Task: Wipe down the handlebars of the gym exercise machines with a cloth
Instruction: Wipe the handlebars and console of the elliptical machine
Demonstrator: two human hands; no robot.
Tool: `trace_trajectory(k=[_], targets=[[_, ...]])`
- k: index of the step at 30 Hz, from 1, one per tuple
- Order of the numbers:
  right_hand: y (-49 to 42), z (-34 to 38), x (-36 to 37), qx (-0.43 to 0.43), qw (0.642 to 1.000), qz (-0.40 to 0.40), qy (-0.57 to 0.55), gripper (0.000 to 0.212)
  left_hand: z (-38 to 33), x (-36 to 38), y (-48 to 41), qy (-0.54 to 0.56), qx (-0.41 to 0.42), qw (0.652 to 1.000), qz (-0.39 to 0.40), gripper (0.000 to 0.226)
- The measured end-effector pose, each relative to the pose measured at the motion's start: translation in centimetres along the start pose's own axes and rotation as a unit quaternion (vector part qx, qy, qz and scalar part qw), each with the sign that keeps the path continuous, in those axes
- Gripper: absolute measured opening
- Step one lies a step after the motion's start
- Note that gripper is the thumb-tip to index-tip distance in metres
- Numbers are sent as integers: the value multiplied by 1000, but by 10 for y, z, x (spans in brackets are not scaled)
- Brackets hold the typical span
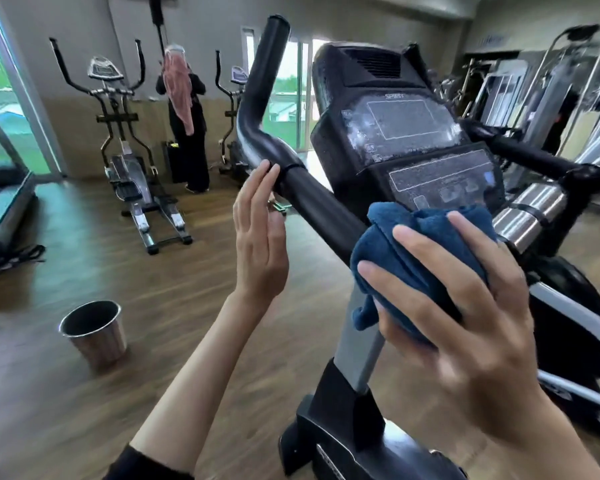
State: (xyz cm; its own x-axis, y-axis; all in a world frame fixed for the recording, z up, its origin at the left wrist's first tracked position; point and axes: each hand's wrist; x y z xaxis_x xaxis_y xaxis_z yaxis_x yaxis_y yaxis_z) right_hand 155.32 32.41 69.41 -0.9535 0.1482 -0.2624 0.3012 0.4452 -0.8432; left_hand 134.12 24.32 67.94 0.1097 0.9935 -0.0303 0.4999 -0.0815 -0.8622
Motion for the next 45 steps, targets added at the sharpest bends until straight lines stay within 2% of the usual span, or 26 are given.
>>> trace_trajectory(k=[5, 10, 13, 19, 21, 23, 30, 34, 38, 40, 42, 45], targets=[[-1, -3, 2, -22, 999, -32, -1, 46, 19, 23, 1, 28, 51, 996, -74, 48], [1, -8, 8, -76, 993, -57, 73, 27, 34, 41, -8, 43, 129, 982, -133, 50], [5, -10, 14, -94, 986, -67, 117, 30, 43, 49, -12, 69, 156, 973, -156, 51], [11, -11, 27, -122, 958, -77, 246, 40, 56, 63, -19, 199, 191, 948, -157, 61], [12, -13, 32, -132, 939, -71, 309, 41, 59, 65, -20, 209, 195, 944, -163, 68], [12, -15, 36, -144, 921, -57, 357, 42, 60, 64, -20, 212, 189, 943, -171, 63], [6, -20, 42, -175, 891, -48, 416, 42, 65, 48, -29, 255, 170, 943, -131, 67], [2, -23, 59, -200, 854, -114, 466, 38, 72, 47, -42, 305, 131, 938, -98, 46], [-3, -26, 71, -201, 821, -162, 510, 35, 81, 48, -52, 324, 126, 934, -79, 51], [-4, -25, 80, -194, 779, -175, 569, 32, 90, 47, -58, 329, 112, 935, -76, 54], [-6, -22, 89, -186, 747, -178, 613, 31, 99, 46, -61, 328, 116, 935, -71, 53], [-14, -21, 107, -196, 720, -160, 646, 35, 109, 48, -66, 336, 133, 930, -60, 52]])
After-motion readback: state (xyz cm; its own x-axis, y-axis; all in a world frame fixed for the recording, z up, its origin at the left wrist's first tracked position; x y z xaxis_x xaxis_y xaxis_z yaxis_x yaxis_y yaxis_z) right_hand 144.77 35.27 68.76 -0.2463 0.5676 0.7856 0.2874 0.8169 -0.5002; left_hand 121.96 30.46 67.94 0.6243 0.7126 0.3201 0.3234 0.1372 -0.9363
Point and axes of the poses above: each hand's wrist, its own y-axis away from the middle knuckle, its own x-axis out of the palm, z = x × y, and after that the axes turned 10 degrees about -x, right-handed
